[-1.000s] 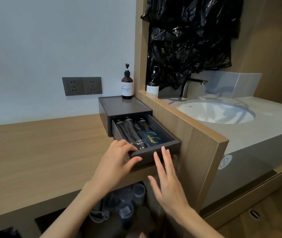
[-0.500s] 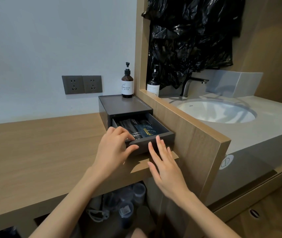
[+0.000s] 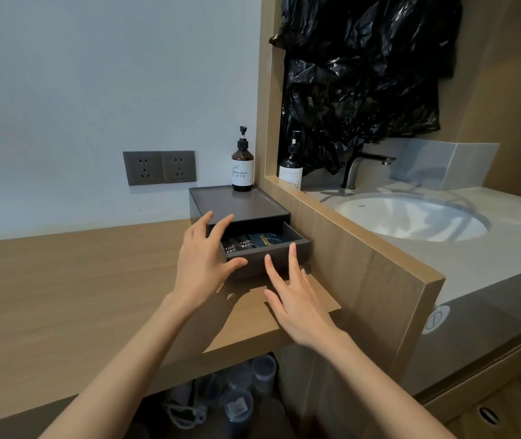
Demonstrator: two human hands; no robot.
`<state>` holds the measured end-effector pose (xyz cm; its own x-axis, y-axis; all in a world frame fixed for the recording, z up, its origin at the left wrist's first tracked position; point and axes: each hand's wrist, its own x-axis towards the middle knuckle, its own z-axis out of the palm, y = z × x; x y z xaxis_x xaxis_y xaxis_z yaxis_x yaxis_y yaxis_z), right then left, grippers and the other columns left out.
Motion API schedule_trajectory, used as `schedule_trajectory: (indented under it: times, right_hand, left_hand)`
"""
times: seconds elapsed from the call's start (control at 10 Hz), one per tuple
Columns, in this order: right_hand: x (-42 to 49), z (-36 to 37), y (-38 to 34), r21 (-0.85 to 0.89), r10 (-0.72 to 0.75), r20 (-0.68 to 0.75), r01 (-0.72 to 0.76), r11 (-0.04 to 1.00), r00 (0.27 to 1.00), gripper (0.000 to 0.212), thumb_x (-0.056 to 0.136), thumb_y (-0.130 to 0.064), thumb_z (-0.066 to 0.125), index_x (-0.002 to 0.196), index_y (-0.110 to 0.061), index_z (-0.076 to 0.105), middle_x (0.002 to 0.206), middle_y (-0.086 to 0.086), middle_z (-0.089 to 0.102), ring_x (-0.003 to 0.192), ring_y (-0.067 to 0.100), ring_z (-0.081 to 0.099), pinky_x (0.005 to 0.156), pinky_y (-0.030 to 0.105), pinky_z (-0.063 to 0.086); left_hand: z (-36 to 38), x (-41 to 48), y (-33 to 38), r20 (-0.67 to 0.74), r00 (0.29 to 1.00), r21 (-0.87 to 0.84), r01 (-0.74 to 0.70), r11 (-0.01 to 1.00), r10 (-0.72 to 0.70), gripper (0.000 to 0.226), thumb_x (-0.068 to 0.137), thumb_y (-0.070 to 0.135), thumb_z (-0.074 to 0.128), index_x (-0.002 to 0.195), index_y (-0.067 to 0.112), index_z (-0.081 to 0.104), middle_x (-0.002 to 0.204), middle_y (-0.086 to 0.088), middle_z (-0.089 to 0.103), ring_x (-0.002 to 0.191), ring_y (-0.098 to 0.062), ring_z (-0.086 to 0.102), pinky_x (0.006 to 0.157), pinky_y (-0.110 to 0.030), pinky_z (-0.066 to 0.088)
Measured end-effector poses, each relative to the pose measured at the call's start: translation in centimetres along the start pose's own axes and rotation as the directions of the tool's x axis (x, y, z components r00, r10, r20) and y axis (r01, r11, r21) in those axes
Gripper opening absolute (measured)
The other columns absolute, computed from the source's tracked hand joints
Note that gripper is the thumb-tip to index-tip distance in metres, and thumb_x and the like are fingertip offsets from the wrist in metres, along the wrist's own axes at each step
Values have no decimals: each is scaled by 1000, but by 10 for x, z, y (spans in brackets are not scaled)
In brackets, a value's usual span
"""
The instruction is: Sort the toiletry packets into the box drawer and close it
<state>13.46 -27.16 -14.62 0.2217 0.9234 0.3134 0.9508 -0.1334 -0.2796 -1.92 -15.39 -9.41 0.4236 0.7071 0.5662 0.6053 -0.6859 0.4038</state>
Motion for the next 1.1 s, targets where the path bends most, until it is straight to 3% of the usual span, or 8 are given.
schedule_trajectory:
  times: [0.1, 0.3, 0.5, 0.7, 0.9, 1.1]
  right_hand:
    - [9, 3, 2, -9, -12, 3, 12, 1000, 1000, 61, 100, -50, 27, 149, -45, -8, 153, -3, -38, 148, 32, 7, 117, 40, 14]
    - [39, 8, 4, -5, -3, 50, 3, 1000, 999, 60, 101, -49, 27, 149, -44, -8, 154, -1, -35, 148, 33, 7, 118, 41, 11]
    - [67, 12, 3, 43, 29, 84, -33, 999, 996, 60, 101, -48, 28, 149, -45, -7, 155, -1, -32, 148, 34, 2, 118, 42, 11]
    - [84, 20, 8, 48, 25, 73, -28, 998, 997, 58, 100, -50, 26, 148, -48, -6, 155, -4, -32, 147, 35, 3, 118, 41, 13]
    - [94, 30, 15, 66, 35, 61, -39, 997, 998, 56, 99, -53, 27, 146, -53, -3, 155, -7, -32, 147, 32, 12, 118, 41, 15]
    - [86, 20, 15, 124, 27, 22, -30, 992, 999, 55, 101, -41, 35, 149, -44, 8, 160, -6, -11, 149, 19, -1, 117, 35, 1]
  left_hand:
    - [5, 3, -14, 30, 999, -113, 19, 993, -16, 85, 79, 41, 73, 150, 34, 26, 159, -1, 22, 145, -24, 24, 110, -44, 33]
    - [12, 20, -27, -28, 1000, -26, -9, 1000, 8, 78, 82, 40, 71, 149, 32, 31, 160, 4, 22, 145, -21, 24, 109, -43, 36]
    - [23, 46, -45, 29, 998, 20, 50, 999, -50, 72, 85, 43, 65, 148, 33, 32, 156, 5, 32, 143, -23, 30, 109, -45, 40]
    - [28, 56, -52, 9, 998, 45, 61, 997, -62, 51, 88, 42, 62, 136, 31, 51, 144, 8, 49, 134, -16, 40, 100, -34, 42]
    - [25, 61, -49, 10, 999, 62, 48, 997, -48, 42, 88, 38, 64, 129, 30, 58, 134, 8, 56, 122, -18, 46, 90, -33, 45]
    - [21, 55, -43, -16, 999, 123, 43, 991, -41, 48, 93, 34, 56, 139, 26, 47, 143, 3, 49, 130, -22, 42, 101, -35, 38]
